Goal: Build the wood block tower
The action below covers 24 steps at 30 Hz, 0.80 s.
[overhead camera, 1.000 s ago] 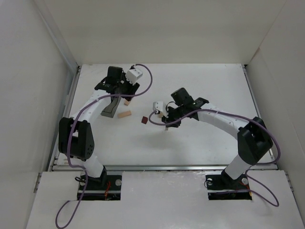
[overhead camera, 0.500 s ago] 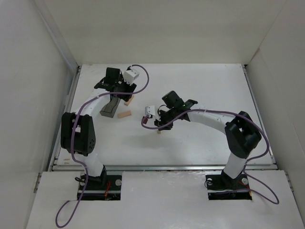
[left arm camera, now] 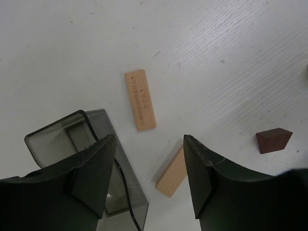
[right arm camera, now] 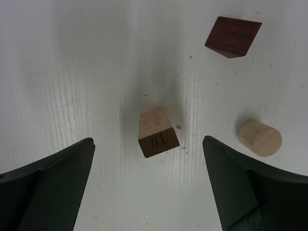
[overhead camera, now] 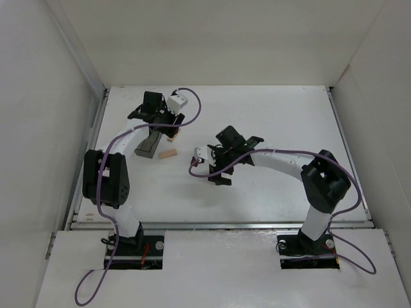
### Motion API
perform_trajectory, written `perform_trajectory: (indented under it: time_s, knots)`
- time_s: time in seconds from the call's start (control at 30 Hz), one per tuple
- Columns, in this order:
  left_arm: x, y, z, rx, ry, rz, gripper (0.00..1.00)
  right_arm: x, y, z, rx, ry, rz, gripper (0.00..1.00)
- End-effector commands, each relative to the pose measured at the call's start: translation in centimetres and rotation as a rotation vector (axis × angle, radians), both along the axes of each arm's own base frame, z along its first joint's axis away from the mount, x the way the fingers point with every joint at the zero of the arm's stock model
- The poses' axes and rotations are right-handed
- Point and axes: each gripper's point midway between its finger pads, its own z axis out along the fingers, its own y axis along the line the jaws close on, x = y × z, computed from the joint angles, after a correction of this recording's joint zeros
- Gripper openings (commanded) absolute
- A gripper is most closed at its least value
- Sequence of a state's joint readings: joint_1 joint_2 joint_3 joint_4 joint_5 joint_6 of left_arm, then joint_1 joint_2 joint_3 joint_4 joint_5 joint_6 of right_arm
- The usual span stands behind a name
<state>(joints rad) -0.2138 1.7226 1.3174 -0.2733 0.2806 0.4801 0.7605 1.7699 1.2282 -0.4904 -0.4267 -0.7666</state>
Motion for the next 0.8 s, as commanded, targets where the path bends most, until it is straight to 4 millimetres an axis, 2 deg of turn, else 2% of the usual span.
perform_trajectory:
  time_s: [0.0,0.13,0.23,0.3,0.37,0.43,0.47,0.5,0.6,0.67,0.7,0.73,0.77]
  knots:
    - [0.8,-0.5,1.4,-0.031,-0.025,-0.006,0.55,0.4,0.4,0.8,0.009,-0.035,0.001,1.00]
    - [1.0,-0.6,1.8,-0.033,-0.034,-0.006,0.56,0.9,1.0,1.7,0.041,-0.051,-0.017,1.00]
    - [1.3,-0.8,2.0,-0.039,-0.033,-0.012,0.56,1.3,1.4,4.4,0.096,-0.099,-0.025,1.00]
    - [1.3,-0.8,0.8,-0.031,0.008,-0.012,0.56,1.4,1.5,6.3,0.129,-0.125,-0.032,1.00]
    - [1.8,-1.0,0.8,-0.036,0.020,-0.003,0.53,1.6,1.5,7.7,0.150,-0.149,-0.044,1.00]
    - [1.9,-0.6,-0.7,-0.018,0.061,0.022,0.51,1.6,1.3,9.2,0.174,-0.165,-0.073,1.00]
    - [2.2,-0.5,-0.4,-0.017,0.054,0.041,0.50,1.9,1.1,10.2,0.191,-0.172,-0.093,1.00]
    - [2.1,-0.6,-1.1,-0.003,0.066,0.042,0.50,2.2,0.7,11.7,0.224,-0.191,-0.118,1.00]
    - [2.2,-1.4,-2.2,0.018,0.075,0.034,0.50,3.0,0.3,14.6,0.315,-0.190,-0.212,1.00]
    - [2.3,-2.0,-3.0,0.034,0.077,0.004,0.50,3.9,-0.2,17.9,0.404,-0.225,-0.313,1.00]
    - [2.1,-2.5,-3.0,0.035,0.077,-0.007,0.50,4.2,-0.8,18.5,0.421,-0.235,-0.342,1.00]
    - [2.5,-2.6,-3.8,0.039,0.090,-0.007,0.50,4.2,-1.2,20.2,0.460,-0.262,-0.353,1.00]
    - [2.6,-2.4,-4.3,0.049,0.103,-0.002,0.50,4.4,-1.7,20.5,0.464,-0.285,-0.371,1.00]
